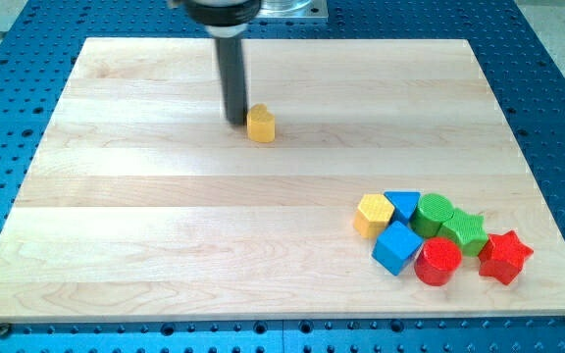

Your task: Move the yellow blocks into the blue blocks

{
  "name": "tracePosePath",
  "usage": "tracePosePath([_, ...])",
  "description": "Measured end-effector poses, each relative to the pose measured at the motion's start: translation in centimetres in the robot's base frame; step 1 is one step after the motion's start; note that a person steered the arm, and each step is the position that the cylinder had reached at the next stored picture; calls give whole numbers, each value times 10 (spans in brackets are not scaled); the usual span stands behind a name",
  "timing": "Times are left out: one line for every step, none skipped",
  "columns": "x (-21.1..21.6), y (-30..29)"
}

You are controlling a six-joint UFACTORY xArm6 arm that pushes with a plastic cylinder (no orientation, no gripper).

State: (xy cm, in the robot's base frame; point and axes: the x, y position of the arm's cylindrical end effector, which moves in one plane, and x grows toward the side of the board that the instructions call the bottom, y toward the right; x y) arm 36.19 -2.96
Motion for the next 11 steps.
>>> tracePosePath([78,80])
tracePosePath([126,131])
tracePosePath([126,119])
tracePosePath([125,56])
tracePosePath([185,25])
tracePosePath([213,81])
tracePosePath([228,113])
tracePosePath([227,141])
tracePosePath([255,132])
tracePosePath([254,183])
tracePosePath([256,189])
